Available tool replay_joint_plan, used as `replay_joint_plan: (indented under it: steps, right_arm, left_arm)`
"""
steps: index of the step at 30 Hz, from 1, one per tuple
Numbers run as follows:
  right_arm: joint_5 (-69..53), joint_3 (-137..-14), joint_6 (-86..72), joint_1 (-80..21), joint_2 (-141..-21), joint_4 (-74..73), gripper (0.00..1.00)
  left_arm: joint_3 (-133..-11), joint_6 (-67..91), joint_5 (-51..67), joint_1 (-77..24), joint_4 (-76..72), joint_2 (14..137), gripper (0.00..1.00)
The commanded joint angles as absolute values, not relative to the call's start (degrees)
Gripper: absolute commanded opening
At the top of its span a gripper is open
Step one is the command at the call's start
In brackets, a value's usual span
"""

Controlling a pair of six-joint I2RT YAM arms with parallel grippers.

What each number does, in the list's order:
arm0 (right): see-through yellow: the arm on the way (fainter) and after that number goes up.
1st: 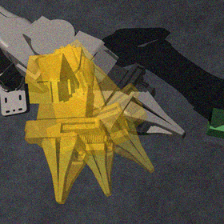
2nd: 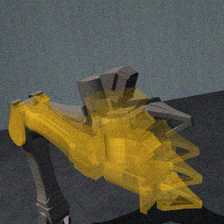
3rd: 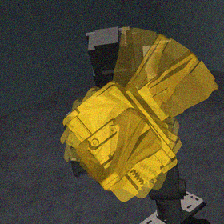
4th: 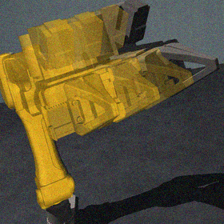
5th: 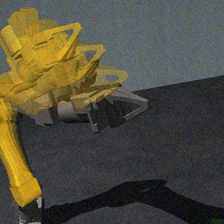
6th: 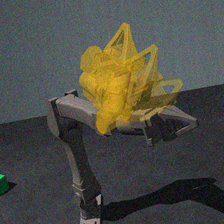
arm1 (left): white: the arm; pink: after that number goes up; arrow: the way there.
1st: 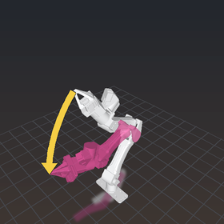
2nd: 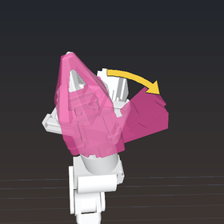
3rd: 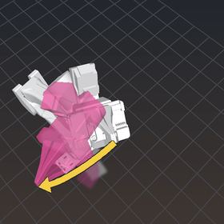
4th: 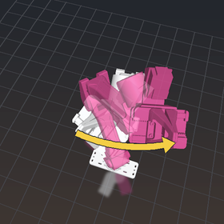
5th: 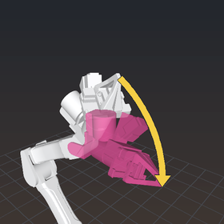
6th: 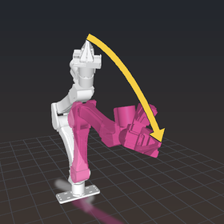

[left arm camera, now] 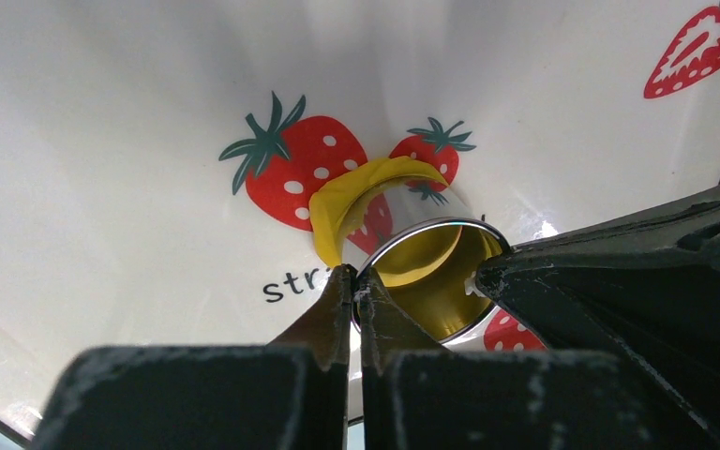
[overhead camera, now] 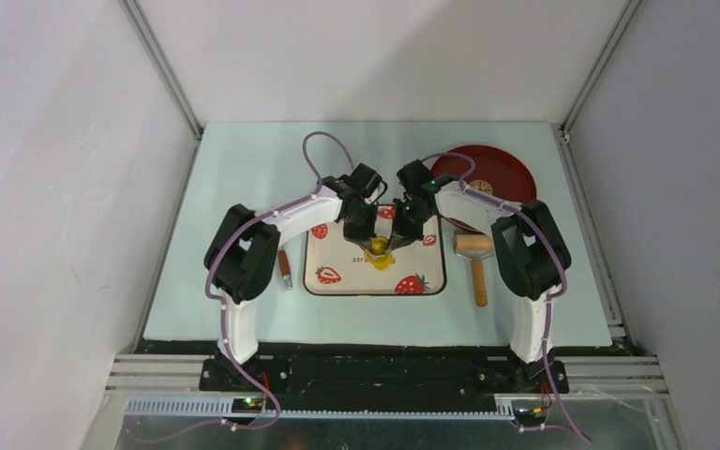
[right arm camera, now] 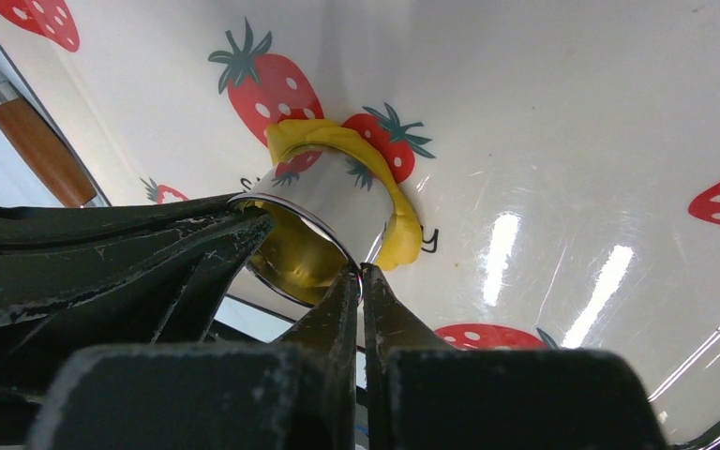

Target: Roll out the dumpling wrappers from the dough

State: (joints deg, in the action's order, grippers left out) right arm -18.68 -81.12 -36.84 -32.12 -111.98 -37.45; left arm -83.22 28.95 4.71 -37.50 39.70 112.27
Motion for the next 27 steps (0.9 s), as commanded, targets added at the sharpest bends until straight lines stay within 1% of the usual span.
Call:
replay_joint_plan:
  steps: [1, 27]
  right_arm:
    - [-20.81, -81.84, -36.65, -32.43, -111.68, -37.46, 0.0]
    - [-24.5, -82.88, -37.79, -31.99, -118.23, -37.8, 0.0]
  left_arm:
    - [-83.39, 29.32, 7.01, -38.53, 39.47, 111.11, 0.0]
    - [-83.42, 28.48, 8.61, -37.4, 39.28, 117.64, 0.0]
